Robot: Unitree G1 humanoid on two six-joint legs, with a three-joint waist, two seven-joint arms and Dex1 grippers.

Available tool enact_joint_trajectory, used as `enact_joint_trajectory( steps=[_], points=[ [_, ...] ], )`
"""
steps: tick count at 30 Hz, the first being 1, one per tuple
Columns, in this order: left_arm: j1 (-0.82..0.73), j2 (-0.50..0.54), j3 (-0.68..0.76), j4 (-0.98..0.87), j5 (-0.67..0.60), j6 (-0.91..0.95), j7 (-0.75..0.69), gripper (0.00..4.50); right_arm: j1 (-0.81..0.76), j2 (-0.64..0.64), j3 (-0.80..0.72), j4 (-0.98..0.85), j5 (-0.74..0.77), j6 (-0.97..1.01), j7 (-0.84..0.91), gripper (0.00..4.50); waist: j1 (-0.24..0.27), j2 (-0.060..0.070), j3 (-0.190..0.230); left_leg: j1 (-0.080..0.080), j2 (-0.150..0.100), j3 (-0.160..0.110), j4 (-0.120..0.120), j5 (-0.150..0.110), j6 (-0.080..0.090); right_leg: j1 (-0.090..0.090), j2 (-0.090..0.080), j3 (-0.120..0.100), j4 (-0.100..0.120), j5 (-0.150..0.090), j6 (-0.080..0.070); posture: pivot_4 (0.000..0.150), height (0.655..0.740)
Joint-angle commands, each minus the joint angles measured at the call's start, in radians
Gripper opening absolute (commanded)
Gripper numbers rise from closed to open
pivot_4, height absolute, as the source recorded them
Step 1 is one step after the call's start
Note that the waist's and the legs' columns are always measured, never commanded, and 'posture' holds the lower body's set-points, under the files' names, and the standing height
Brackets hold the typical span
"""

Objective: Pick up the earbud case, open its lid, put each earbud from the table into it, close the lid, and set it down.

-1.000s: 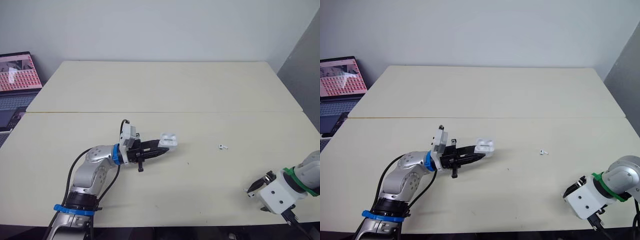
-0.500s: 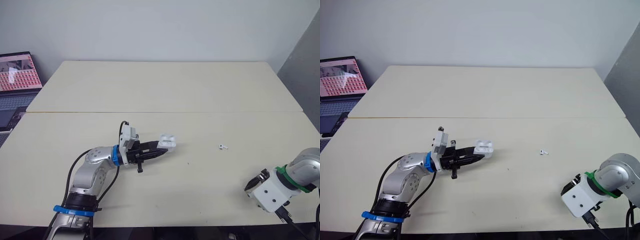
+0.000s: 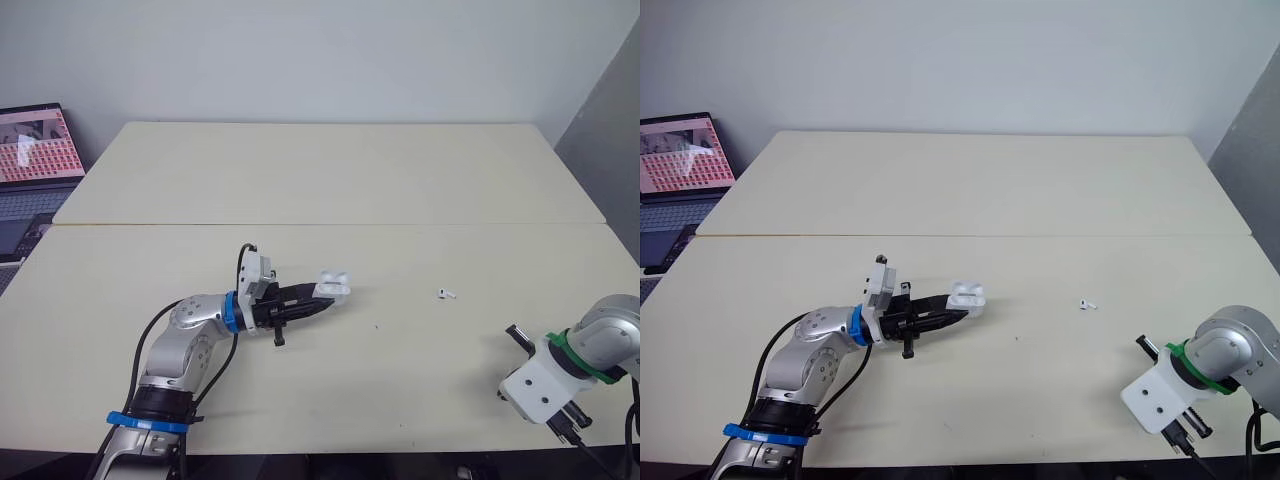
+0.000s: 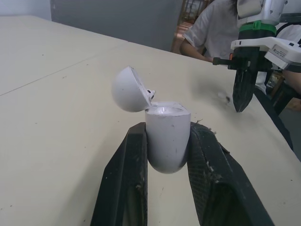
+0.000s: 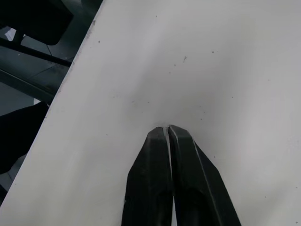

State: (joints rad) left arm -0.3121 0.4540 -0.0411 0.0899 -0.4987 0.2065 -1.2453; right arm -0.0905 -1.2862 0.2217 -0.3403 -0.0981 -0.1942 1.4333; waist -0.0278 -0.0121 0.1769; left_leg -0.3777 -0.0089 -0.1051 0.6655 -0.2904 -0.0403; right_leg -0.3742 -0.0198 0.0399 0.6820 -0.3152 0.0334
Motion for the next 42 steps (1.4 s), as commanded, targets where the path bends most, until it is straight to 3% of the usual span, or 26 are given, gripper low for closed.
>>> enact_joint_trajectory(
  steps=[1,10,15,22,27,33,42],
  points=[
    [-0.003,0.001,0.011,-0.027,-0.005,-0.008,0.008,0.77,-0.016,0.004,-0.003,0.003,-0.004,-0.015,0.004,0.03,0.000,0.000,0.000,0.000,0.000,0.000,0.000,0.000,0.000,0.000,0.000,0.000,0.000,0.000,0.000,0.150,0.7400],
    [-0.002,0.003,0.008,-0.049,-0.009,0.007,0.021,0.77,-0.026,0.000,-0.044,0.034,0.018,0.001,-0.010,0.03,0.000,0.000,0.000,0.000,0.000,0.000,0.000,0.000,0.000,0.000,0.000,0.000,0.000,0.000,0.000,0.150,0.7400],
    [0.002,0.006,0.008,-0.054,-0.009,0.009,0.021,0.77,0.037,-0.048,-0.159,0.060,0.103,0.098,-0.008,0.03,0.001,0.000,0.000,0.000,0.000,0.000,0.000,0.000,0.000,0.000,0.000,0.000,0.000,0.000,0.000,0.150,0.7400],
    [-0.003,-0.004,-0.004,-0.041,0.001,0.000,0.015,0.77,0.150,-0.059,-0.295,0.022,0.097,0.259,-0.068,2.33,0.001,0.000,0.000,0.000,0.000,0.000,0.000,0.000,0.000,0.000,0.000,0.000,0.000,0.000,0.000,0.150,0.7400],
    [-0.008,-0.006,-0.006,-0.031,0.004,-0.006,0.010,0.77,0.208,-0.044,-0.321,-0.039,0.088,0.430,-0.109,2.33,0.001,0.000,0.000,0.000,0.000,0.000,0.000,0.000,0.000,0.000,0.000,0.000,0.000,0.000,0.000,0.150,0.7400],
    [-0.012,-0.005,-0.004,-0.011,0.009,-0.021,0.001,0.77,0.176,0.040,-0.313,-0.131,0.162,0.871,-0.204,2.33,0.001,0.000,0.000,0.000,0.000,0.000,0.000,0.000,0.000,0.000,0.000,0.000,0.000,0.000,0.000,0.150,0.7400],
    [-0.017,-0.006,-0.007,0.014,0.016,-0.044,-0.013,0.77,0.191,0.050,-0.292,-0.173,0.213,1.082,-0.279,2.33,0.001,0.000,0.000,0.000,0.000,0.000,0.000,0.000,0.000,0.000,0.000,0.000,0.000,0.000,0.000,0.150,0.7400]
  ],
)
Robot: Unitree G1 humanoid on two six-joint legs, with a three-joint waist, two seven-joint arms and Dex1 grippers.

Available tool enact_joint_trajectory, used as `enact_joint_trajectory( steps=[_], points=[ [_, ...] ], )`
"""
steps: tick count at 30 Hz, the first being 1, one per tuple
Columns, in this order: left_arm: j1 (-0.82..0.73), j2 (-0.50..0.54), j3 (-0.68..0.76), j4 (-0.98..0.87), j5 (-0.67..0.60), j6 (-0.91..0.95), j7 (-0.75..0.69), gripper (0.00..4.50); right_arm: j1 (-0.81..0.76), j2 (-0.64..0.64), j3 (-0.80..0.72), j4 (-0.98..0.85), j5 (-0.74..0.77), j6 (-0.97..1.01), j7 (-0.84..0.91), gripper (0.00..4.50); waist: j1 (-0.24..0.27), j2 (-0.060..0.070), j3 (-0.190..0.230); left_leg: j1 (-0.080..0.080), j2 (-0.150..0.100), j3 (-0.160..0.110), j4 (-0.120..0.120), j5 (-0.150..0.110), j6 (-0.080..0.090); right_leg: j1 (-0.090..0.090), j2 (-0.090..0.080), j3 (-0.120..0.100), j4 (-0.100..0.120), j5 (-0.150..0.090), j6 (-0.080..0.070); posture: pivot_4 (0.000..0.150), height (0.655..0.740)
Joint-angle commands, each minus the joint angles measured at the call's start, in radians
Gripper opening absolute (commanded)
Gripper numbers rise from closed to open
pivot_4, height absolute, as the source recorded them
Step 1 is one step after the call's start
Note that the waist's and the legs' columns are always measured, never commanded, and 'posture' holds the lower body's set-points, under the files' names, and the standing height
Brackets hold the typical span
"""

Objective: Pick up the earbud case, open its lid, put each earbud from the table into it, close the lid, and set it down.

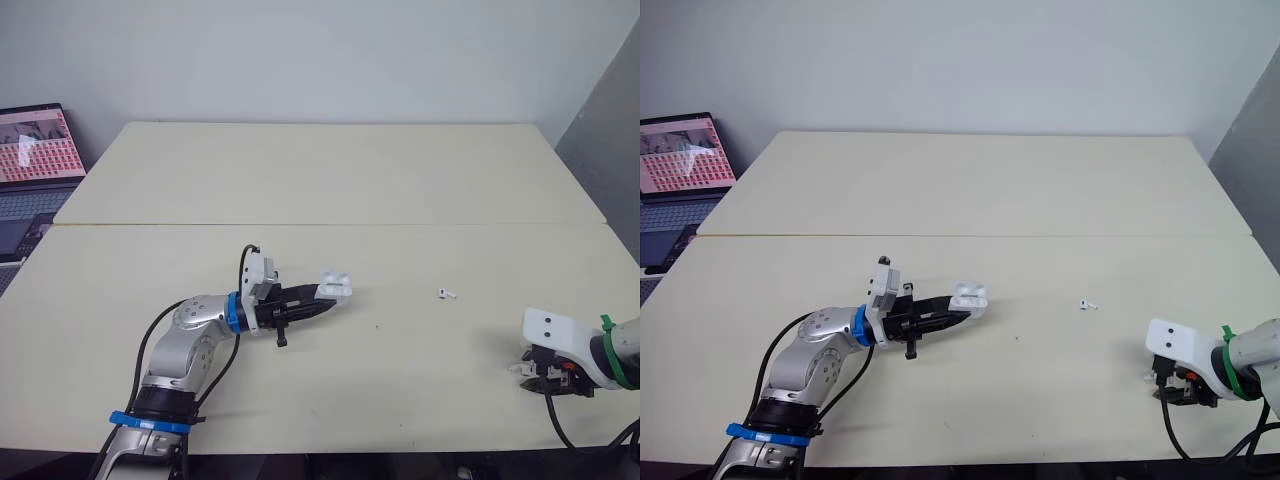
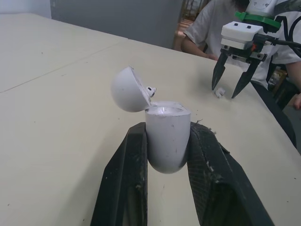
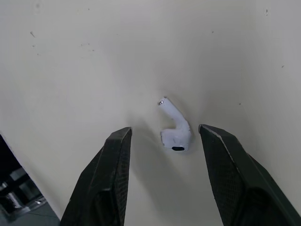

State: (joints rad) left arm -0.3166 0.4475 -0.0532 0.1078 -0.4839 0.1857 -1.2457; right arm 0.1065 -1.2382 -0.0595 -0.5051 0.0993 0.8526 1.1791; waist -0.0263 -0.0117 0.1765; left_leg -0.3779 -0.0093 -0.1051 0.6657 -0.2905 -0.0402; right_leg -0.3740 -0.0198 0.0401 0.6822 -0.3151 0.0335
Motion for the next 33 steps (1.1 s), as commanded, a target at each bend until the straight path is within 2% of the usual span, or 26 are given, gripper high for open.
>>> enact_joint_trajectory(
  steps=[1,4,5,7,11,16,19,24,27,33],
  points=[
    [-0.012,0.001,0.005,0.001,0.002,-0.028,-0.016,0.77,-0.007,0.003,-0.009,-0.006,0.020,0.043,-0.033,2.33,0.000,0.000,0.000,0.000,0.000,0.000,0.000,0.000,0.000,0.000,0.000,0.000,0.000,0.000,0.000,0.150,0.7400],
    [-0.013,0.001,0.005,0.012,0.005,-0.038,-0.024,0.77,-0.011,0.009,-0.003,-0.002,0.033,0.057,-0.049,2.33,0.000,0.000,0.000,0.000,0.000,0.000,0.000,0.000,0.000,0.000,0.000,0.000,0.000,0.000,0.000,0.150,0.7400],
    [-0.013,0.001,0.005,0.016,0.006,-0.042,-0.026,0.77,-0.013,0.009,-0.001,-0.003,0.039,0.060,-0.053,2.17,0.000,0.000,0.000,0.000,0.000,0.000,0.000,0.000,0.000,0.000,0.000,0.000,0.000,0.000,0.000,0.150,0.7400],
    [-0.013,0.001,0.005,0.025,0.008,-0.050,-0.032,0.77,-0.015,0.007,0.006,-0.002,0.046,0.062,-0.062,1.77,0.000,0.000,0.000,0.000,0.000,0.000,0.000,0.000,0.000,0.000,0.000,0.000,0.000,0.000,0.000,0.150,0.7400],
    [-0.013,0.001,0.009,0.041,0.013,-0.063,-0.042,0.77,-0.016,0.000,0.016,-0.002,0.056,0.057,-0.077,0.42,0.000,0.000,0.000,0.000,0.000,0.000,0.000,0.000,0.000,0.000,0.000,0.000,0.000,0.000,0.000,0.150,0.7400],
    [-0.013,0.003,0.010,0.048,0.016,-0.067,-0.045,0.77,-0.015,-0.009,0.029,0.000,0.048,0.013,-0.074,0.39,0.000,0.000,0.000,0.000,0.000,0.000,0.000,0.000,0.000,0.000,0.000,0.000,0.000,0.000,0.000,0.150,0.7400],
    [-0.010,0.003,0.009,0.041,0.017,-0.064,-0.041,0.77,-0.035,-0.006,0.047,0.018,0.012,-0.167,-0.067,0.39,-0.003,0.000,0.000,0.000,0.000,0.000,0.000,0.000,0.000,0.000,0.000,0.000,0.000,0.000,0.000,0.150,0.7400],
    [-0.014,0.000,0.006,0.037,0.017,-0.058,-0.037,0.77,-0.120,-0.040,0.126,0.138,-0.090,-0.654,0.011,0.39,-0.004,0.000,0.000,0.001,0.000,0.001,0.000,0.000,0.000,0.000,0.000,-0.001,0.000,0.000,0.000,0.150,0.7400],
    [-0.020,-0.002,0.006,0.041,0.018,-0.057,-0.038,0.77,-0.232,-0.087,0.214,0.297,-0.197,-1.046,0.091,0.39,-0.005,0.000,0.000,0.002,0.000,0.003,0.000,0.000,0.000,0.000,0.000,-0.001,0.000,0.000,0.001,0.150,0.7400],
    [-0.025,-0.003,0.013,0.051,0.017,-0.062,-0.040,0.77,-0.502,-0.033,0.381,0.546,-0.253,-1.565,0.239,0.39,-0.006,0.000,0.000,0.003,0.001,0.005,-0.001,0.000,0.000,0.000,0.000,0.000,0.000,0.001,0.001,0.150,0.7400]
  ],
)
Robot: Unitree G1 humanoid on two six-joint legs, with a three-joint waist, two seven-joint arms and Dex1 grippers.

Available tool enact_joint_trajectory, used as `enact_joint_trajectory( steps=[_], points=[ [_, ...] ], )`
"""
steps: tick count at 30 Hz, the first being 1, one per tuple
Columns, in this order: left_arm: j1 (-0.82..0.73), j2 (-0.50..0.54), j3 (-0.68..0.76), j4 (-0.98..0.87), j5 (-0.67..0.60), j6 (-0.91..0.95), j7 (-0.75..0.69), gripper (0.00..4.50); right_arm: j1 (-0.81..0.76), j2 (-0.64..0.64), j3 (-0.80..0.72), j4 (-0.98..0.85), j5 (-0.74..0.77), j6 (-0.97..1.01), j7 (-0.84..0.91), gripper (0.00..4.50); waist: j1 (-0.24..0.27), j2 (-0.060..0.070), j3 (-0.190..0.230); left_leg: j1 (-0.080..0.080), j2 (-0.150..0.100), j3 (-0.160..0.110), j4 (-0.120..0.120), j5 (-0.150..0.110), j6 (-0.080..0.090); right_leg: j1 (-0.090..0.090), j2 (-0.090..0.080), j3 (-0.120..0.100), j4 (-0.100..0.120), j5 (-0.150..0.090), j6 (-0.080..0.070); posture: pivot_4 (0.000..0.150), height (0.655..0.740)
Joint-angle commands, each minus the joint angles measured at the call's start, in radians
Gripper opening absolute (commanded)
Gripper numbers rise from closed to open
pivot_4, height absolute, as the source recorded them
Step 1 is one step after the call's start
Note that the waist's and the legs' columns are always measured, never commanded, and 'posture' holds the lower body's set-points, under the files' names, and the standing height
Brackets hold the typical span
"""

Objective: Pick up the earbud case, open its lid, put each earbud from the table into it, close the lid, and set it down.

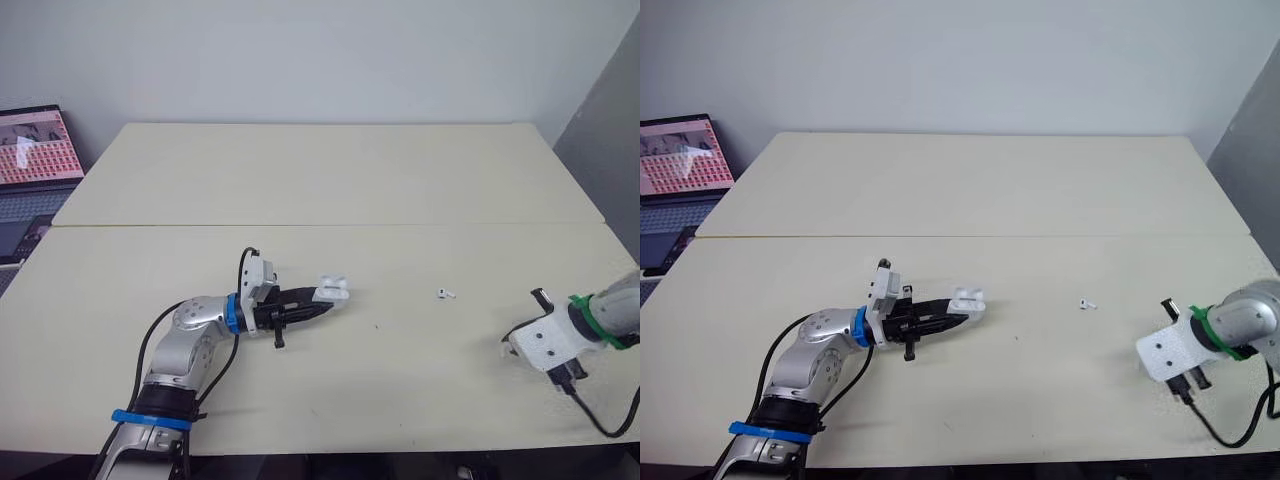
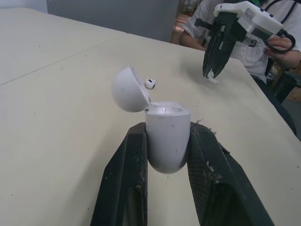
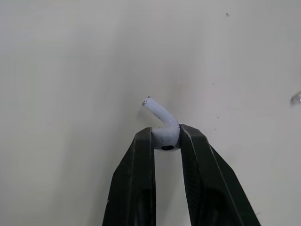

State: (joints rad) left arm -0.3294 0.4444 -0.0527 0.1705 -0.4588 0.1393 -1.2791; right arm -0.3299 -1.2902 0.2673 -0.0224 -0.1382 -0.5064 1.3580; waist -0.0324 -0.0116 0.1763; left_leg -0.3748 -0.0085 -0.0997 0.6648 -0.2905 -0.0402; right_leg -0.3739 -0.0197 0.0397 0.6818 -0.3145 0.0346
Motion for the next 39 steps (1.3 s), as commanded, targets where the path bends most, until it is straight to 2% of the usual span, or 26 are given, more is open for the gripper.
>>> enact_joint_trajectory(
  steps=[1,7,15,21,26,27,32,39],
  points=[
    [-0.013,0.000,0.013,-0.011,-0.009,-0.016,-0.006,0.77,-0.089,0.026,0.076,0.085,-0.020,-0.260,0.075,0.39,0.000,0.000,0.000,0.000,0.000,0.000,0.000,0.000,0.000,0.000,0.000,0.000,0.000,0.000,0.000,0.150,0.7400],
    [-0.006,-0.003,0.014,-0.011,-0.009,-0.019,-0.004,0.77,-0.144,0.032,0.151,0.145,-0.085,-0.448,0.095,0.39,0.001,0.000,0.000,0.000,0.000,0.000,0.001,0.000,0.000,0.000,0.000,0.001,0.000,0.000,0.000,0.150,0.7400],
    [-0.004,0.000,0.009,-0.026,-0.009,-0.006,0.000,0.77,-0.187,0.021,0.172,0.152,-0.110,-0.492,0.096,0.39,0.002,0.000,0.000,0.000,0.000,0.000,0.001,0.000,0.000,0.000,0.000,0.001,0.001,0.000,0.000,0.150,0.7400],
    [-0.015,0.000,0.005,-0.024,-0.010,0.003,-0.004,0.77,-0.163,-0.012,0.122,0.089,-0.105,-0.325,0.088,2.45,0.003,0.001,0.000,0.000,0.000,0.000,0.001,0.000,0.000,0.000,0.000,0.001,0.001,0.000,0.000,0.150,0.7400],
    [-0.014,-0.001,0.002,-0.023,-0.009,0.003,-0.008,0.77,-0.030,-0.103,0.025,-0.034,0.023,-0.070,0.088,4.33,0.005,0.002,-0.001,-0.001,0.000,-0.001,0.001,0.000,0.000,-0.001,0.000,0.001,0.001,0.000,0.000,0.150,0.7400],
    [-0.014,-0.001,0.001,-0.022,-0.009,0.002,-0.008,0.77,0.006,-0.117,-0.012,-0.059,0.065,0.025,0.078,4.49,0.005,0.002,-0.001,-0.001,0.000,-0.001,0.001,0.000,0.000,-0.001,-0.001,0.002,0.001,0.000,0.000,0.150,0.7400],
    [-0.011,-0.002,0.000,-0.016,-0.006,-0.006,-0.012,0.77,0.194,-0.081,-0.240,-0.199,0.250,0.551,-0.041,4.49,0.005,0.002,-0.001,-0.001,0.000,-0.002,0.001,0.000,0.000,0.000,0.000,0.002,0.001,0.000,0.000,0.150,0.7400],
    [-0.008,-0.001,-0.007,-0.010,-0.007,-0.008,-0.023,0.77,0.542,0.165,-0.604,-0.470,0.447,1.104,-0.248,4.49,0.019,0.002,-0.001,-0.004,-0.001,-0.005,0.002,0.000,0.000,0.000,0.000,0.001,0.000,0.000,0.000,0.150,0.7400]
  ],
)
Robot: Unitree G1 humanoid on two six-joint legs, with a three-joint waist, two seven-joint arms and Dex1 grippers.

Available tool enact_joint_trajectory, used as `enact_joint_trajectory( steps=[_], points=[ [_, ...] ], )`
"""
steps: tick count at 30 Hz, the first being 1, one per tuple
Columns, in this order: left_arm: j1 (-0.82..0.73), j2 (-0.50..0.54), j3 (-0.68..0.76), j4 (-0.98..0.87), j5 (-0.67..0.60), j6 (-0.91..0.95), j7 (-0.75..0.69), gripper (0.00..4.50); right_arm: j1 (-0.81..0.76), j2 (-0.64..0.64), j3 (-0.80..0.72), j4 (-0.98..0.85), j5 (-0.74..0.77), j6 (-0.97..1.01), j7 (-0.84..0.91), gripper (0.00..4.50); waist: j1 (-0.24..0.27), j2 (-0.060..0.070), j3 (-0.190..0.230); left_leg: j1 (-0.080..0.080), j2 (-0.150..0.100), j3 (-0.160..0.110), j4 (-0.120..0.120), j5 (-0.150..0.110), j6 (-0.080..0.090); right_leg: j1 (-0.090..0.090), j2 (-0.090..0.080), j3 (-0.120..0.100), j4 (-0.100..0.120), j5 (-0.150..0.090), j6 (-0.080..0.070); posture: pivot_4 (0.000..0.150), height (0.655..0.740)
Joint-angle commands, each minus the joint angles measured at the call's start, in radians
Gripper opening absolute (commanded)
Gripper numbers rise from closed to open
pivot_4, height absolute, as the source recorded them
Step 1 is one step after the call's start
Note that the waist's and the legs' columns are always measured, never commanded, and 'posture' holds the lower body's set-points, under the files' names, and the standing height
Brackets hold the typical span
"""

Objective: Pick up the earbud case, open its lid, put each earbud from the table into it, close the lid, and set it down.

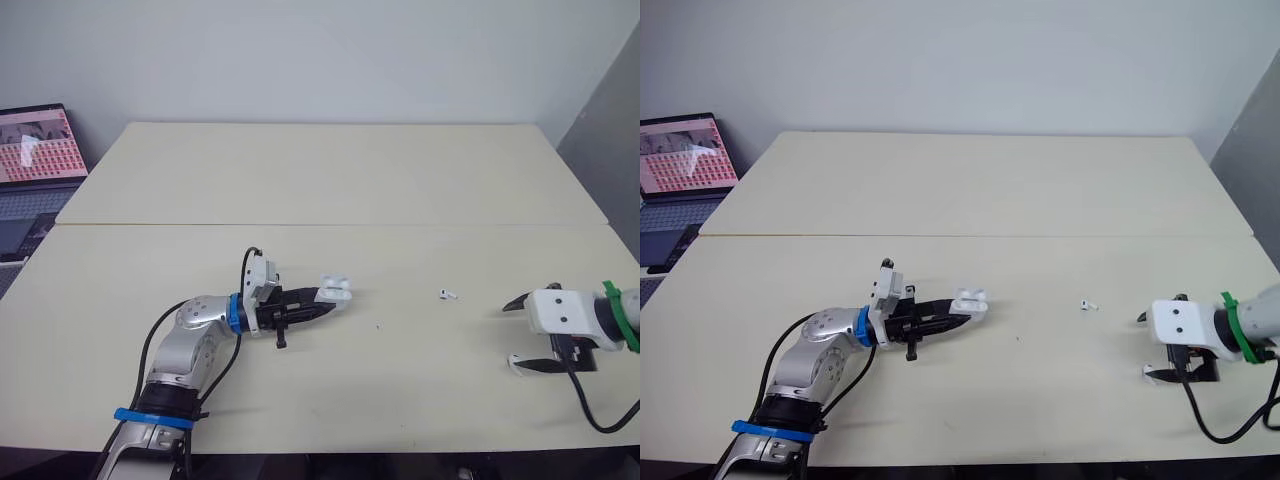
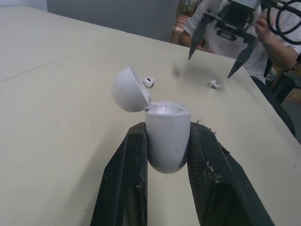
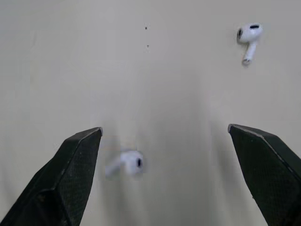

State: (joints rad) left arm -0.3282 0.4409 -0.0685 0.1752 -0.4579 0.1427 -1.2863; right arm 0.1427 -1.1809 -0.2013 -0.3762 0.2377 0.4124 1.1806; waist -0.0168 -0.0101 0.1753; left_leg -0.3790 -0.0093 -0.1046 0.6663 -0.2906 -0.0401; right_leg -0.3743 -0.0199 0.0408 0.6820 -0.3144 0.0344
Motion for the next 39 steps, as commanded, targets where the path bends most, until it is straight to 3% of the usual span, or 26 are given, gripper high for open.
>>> enact_joint_trajectory(
  steps=[1,7,12,15,22,29,33,39],
  points=[
    [-0.013,0.004,0.008,-0.011,-0.007,-0.012,-0.018,0.77,0.104,0.087,-0.167,-0.153,0.090,0.233,-0.092,4.49,0.008,0.000,0.000,0.000,0.000,0.000,0.000,0.000,0.000,0.000,0.000,0.000,0.000,0.000,0.000,0.150,0.7400],
    [-0.048,0.001,-0.004,0.015,-0.003,-0.010,-0.036,0.77,0.232,0.347,-0.329,-0.334,0.181,0.425,-0.282,4.49,0.009,0.000,0.000,0.001,0.000,0.000,0.000,0.000,0.000,0.001,0.001,0.000,0.000,0.000,0.000,0.150,0.7400],
    [-0.071,-0.011,-0.013,0.032,0.002,-0.013,-0.050,0.77,0.336,0.568,-0.345,-0.361,0.172,0.157,-0.323,4.49,0.010,0.001,-0.001,0.002,0.000,0.001,-0.001,0.000,0.000,0.001,0.001,0.000,0.000,0.000,0.000,0.150,0.7400],
    [-0.079,-0.016,-0.019,0.042,0.007,-0.017,-0.060,0.77,0.362,0.695,-0.320,-0.355,0.182,0.110,-0.403,4.49,0.006,0.001,-0.001,0.003,0.000,0.002,-0.001,0.000,0.000,0.001,0.001,0.000,0.001,0.000,0.000,0.150,0.7400],
    [-0.098,-0.020,-0.016,0.070,0.015,-0.030,-0.072,0.77,0.411,0.862,-0.211,-0.243,0.070,-0.080,-0.539,4.49,-0.009,0.002,-0.002,0.005,0.000,0.004,-0.002,0.000,0.000,0.001,0.002,0.000,0.002,0.000,0.000,0.150,0.7400],
    [-0.099,-0.017,-0.014,0.074,0.014,-0.036,-0.073,0.77,0.428,0.925,-0.174,-0.146,0.054,-0.174,-0.624,4.49,-0.006,0.002,-0.002,0.003,0.001,-0.002,-0.003,0.000,0.000,0.001,0.002,-0.001,0.000,0.000,0.000,0.150,0.7400],
    [-0.098,-0.017,-0.014,0.079,0.015,-0.042,-0.075,0.77,0.451,0.908,-0.150,-0.112,0.054,-0.213,-0.612,3.56,-0.009,0.002,-0.002,0.003,0.001,-0.001,-0.003,0.000,0.000,0.001,0.002,0.000,0.001,0.000,0.000,0.150,0.7400],
    [-0.097,-0.018,-0.010,0.097,0.022,-0.065,-0.080,0.77,0.447,0.859,-0.164,-0.039,0.049,-0.290,-0.588,1.33,-0.010,0.003,-0.003,0.005,0.001,0.002,-0.003,0.000,0.000,0.002,0.002,0.000,0.002,0.000,0.000,0.150,0.7400]
  ],
)
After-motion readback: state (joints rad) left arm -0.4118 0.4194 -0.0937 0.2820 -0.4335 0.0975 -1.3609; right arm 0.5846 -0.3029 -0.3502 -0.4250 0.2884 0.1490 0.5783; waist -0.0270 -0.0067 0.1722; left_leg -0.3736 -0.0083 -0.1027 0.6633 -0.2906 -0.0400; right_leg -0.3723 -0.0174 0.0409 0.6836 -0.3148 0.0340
